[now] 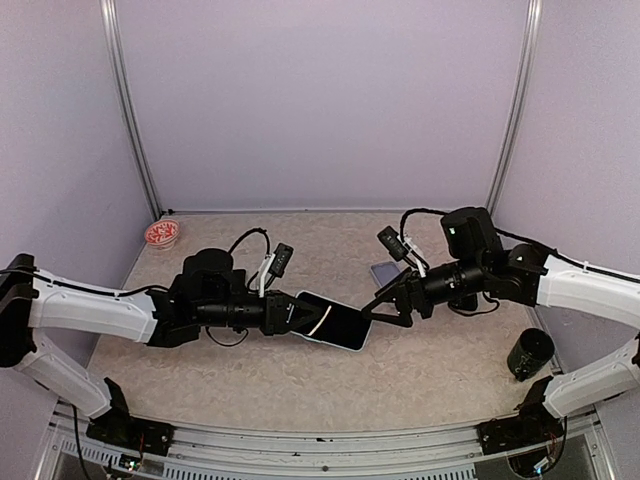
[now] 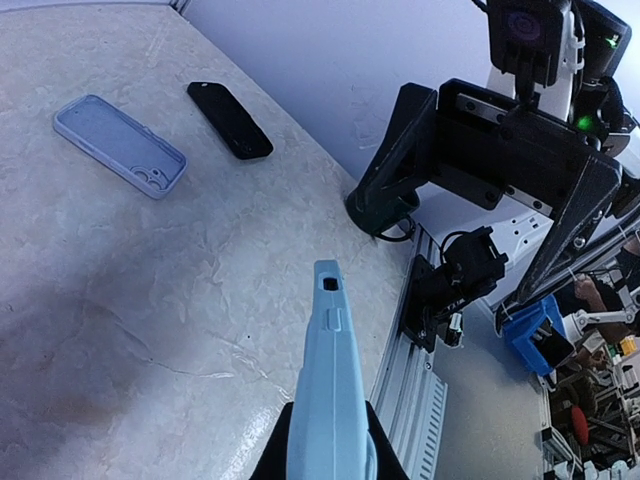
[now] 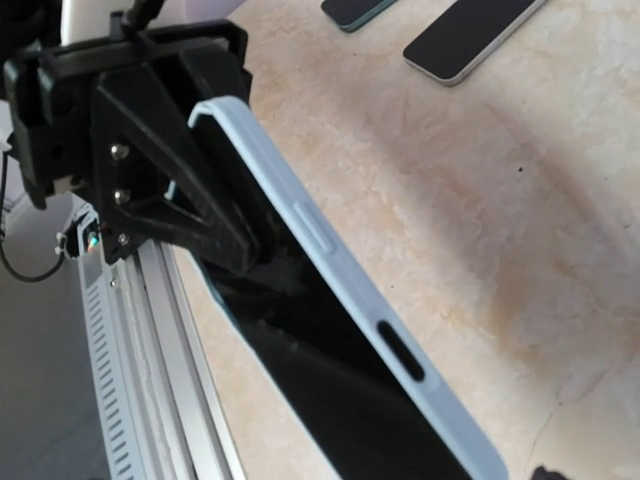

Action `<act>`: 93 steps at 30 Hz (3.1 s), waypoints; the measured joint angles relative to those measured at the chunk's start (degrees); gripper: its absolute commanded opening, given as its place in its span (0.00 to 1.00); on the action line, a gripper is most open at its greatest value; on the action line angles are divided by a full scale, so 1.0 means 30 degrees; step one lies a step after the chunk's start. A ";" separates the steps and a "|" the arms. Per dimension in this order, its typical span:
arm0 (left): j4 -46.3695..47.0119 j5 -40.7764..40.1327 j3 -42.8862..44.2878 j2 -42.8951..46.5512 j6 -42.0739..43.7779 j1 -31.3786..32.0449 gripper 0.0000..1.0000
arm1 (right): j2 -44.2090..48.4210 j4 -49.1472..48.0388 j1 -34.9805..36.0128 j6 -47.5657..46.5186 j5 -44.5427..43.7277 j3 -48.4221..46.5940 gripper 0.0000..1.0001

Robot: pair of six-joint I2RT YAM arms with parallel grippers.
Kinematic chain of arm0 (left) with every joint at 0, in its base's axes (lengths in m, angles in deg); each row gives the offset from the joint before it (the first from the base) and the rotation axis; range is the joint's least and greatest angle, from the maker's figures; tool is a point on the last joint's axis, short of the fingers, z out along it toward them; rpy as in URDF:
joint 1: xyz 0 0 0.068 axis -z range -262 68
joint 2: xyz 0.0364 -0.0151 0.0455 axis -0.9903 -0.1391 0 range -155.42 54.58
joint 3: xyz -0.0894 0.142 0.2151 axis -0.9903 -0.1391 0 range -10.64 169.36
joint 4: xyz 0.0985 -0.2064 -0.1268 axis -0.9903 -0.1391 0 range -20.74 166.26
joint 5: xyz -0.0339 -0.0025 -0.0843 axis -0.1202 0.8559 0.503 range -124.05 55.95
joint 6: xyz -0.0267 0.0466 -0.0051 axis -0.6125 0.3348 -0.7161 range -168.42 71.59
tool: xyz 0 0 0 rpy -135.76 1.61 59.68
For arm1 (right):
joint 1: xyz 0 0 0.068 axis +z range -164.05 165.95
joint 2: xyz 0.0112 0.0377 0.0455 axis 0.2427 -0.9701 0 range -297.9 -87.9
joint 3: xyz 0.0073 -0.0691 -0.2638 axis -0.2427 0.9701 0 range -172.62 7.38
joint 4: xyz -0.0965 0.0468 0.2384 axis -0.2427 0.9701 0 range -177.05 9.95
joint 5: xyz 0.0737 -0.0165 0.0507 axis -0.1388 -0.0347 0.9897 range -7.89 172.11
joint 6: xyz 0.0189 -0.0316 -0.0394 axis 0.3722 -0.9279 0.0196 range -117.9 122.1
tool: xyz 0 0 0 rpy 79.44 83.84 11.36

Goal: Put the phone into the phone case
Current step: Pass from the left arm to the right

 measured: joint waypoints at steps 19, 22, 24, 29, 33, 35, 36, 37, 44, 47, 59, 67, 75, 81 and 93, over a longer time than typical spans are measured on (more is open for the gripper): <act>-0.5909 0.0707 0.3322 0.0233 0.3497 0.0204 0.00 | 0.0648 0.1872 0.0000 -0.2579 0.0962 -0.0459 0.96; -0.6936 0.0831 0.3985 0.0226 0.4007 0.0226 0.00 | 0.1064 0.1858 0.0000 -0.2863 0.1333 -0.0430 0.96; -0.7373 0.0874 0.4452 0.0219 0.4364 0.0262 0.00 | 0.1275 0.1851 0.0000 -0.3002 0.1501 -0.0408 0.96; -0.7861 0.1137 0.4794 0.0219 0.4896 0.0386 0.00 | 0.1107 0.1858 0.0007 -0.3381 0.1807 -0.0408 0.94; -0.8153 0.1457 0.4794 0.0219 0.5166 0.0641 0.00 | 0.0401 0.1872 0.0044 -0.3636 0.1880 -0.0415 0.93; -0.8306 0.1668 0.4794 0.0219 0.5282 0.0816 0.00 | -0.0051 0.1872 0.0109 -0.3781 0.1945 -0.0452 0.92; -0.8349 0.1778 0.4794 0.0219 0.5333 0.0867 0.00 | -0.0226 0.1880 0.0138 -0.3854 0.1974 -0.0474 0.92; -0.8393 0.1902 0.4794 0.0219 0.5413 0.0925 0.00 | -0.0444 0.1880 0.0197 -0.3927 0.2025 -0.0532 0.91; -0.8655 0.2710 0.4947 0.0051 0.5697 0.1217 0.00 | -0.2215 0.2004 0.0918 -0.4510 0.2404 -0.1260 0.85; -0.8852 0.2951 0.5158 -0.0219 0.5901 0.1341 0.00 | -0.2718 0.2113 0.1158 -0.4721 0.2710 -0.1399 0.82; -0.9063 0.3541 0.5442 -0.0743 0.6251 0.1457 0.00 | -0.3854 0.2157 0.1763 -0.5107 0.4146 -0.1537 0.54; -0.9194 0.3847 0.5931 -0.1042 0.6623 0.1494 0.00 | -0.3854 0.2018 0.1763 -0.5362 0.5180 -0.1530 0.17; -0.9814 0.4422 0.6266 -0.1086 0.6921 0.1559 0.21 | -0.3730 0.1923 0.1851 -0.5989 0.6178 -0.1304 0.00; -0.8881 0.3555 0.6302 -0.0947 0.6324 0.1129 0.97 | -0.2907 0.1428 0.1851 -0.5209 0.5479 -0.0510 0.00; -0.4102 -0.0663 0.3446 0.3388 0.2018 -0.1690 0.99 | -0.0510 -0.1319 0.1559 -0.1807 -0.1690 0.2062 0.00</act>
